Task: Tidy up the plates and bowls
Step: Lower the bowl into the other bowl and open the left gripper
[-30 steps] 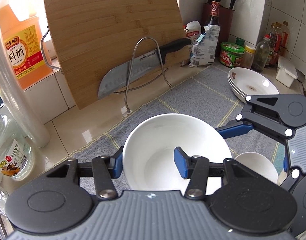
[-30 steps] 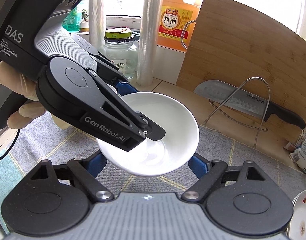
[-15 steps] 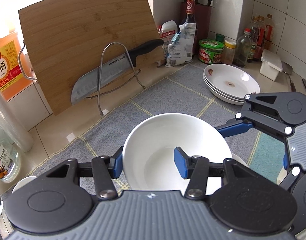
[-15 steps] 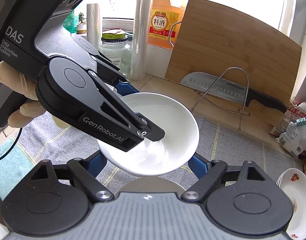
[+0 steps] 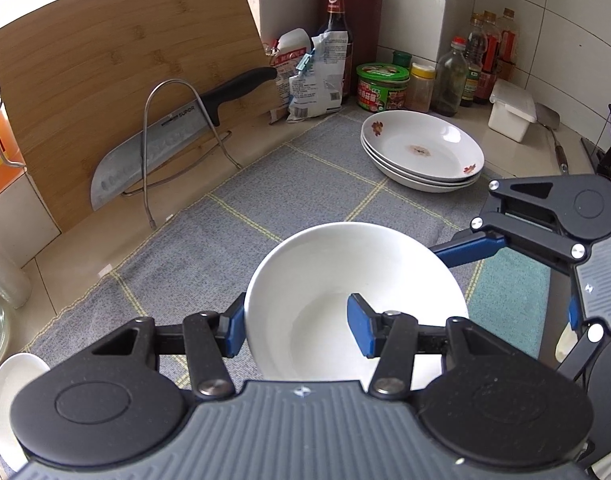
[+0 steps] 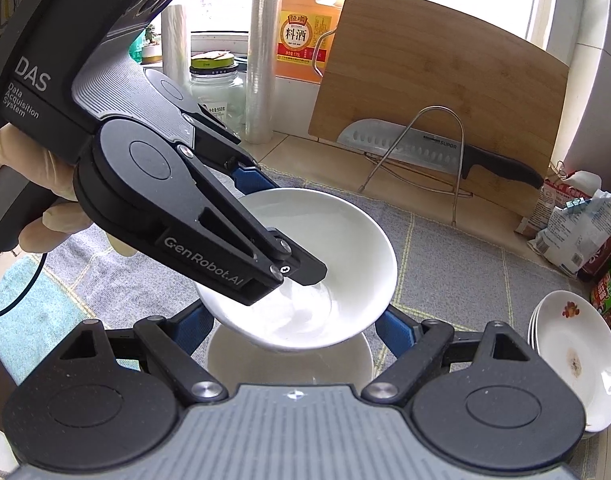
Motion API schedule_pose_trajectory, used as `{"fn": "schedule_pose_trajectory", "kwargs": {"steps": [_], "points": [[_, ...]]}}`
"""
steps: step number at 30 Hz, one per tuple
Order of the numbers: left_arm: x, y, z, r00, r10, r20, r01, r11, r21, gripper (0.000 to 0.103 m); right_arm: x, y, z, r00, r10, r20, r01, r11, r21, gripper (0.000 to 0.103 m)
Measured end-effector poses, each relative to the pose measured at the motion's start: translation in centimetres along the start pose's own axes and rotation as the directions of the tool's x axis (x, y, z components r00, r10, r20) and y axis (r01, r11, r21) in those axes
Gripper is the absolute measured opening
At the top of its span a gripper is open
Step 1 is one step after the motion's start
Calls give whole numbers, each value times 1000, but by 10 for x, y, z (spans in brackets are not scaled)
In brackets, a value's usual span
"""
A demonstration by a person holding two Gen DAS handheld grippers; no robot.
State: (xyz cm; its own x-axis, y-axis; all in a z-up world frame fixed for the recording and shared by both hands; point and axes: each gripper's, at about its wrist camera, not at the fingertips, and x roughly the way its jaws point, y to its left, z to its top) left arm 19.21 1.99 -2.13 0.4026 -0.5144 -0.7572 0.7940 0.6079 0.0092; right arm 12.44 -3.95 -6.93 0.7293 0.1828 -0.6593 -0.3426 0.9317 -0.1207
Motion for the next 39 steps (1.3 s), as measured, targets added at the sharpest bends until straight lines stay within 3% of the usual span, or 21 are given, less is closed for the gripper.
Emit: {"fn": "schedule_pose_trajectory", "kwargs": {"steps": [14,39], "points": [[12,-19,-13,998,-48,-39,48,999,19,51,-5,0,-18,999,8,-46,-6,999,37,90],[21,-26,-19,998,-33,-50,35,999,40,52,1,1,-27,998,31,-60,-27,998,61,91]]}}
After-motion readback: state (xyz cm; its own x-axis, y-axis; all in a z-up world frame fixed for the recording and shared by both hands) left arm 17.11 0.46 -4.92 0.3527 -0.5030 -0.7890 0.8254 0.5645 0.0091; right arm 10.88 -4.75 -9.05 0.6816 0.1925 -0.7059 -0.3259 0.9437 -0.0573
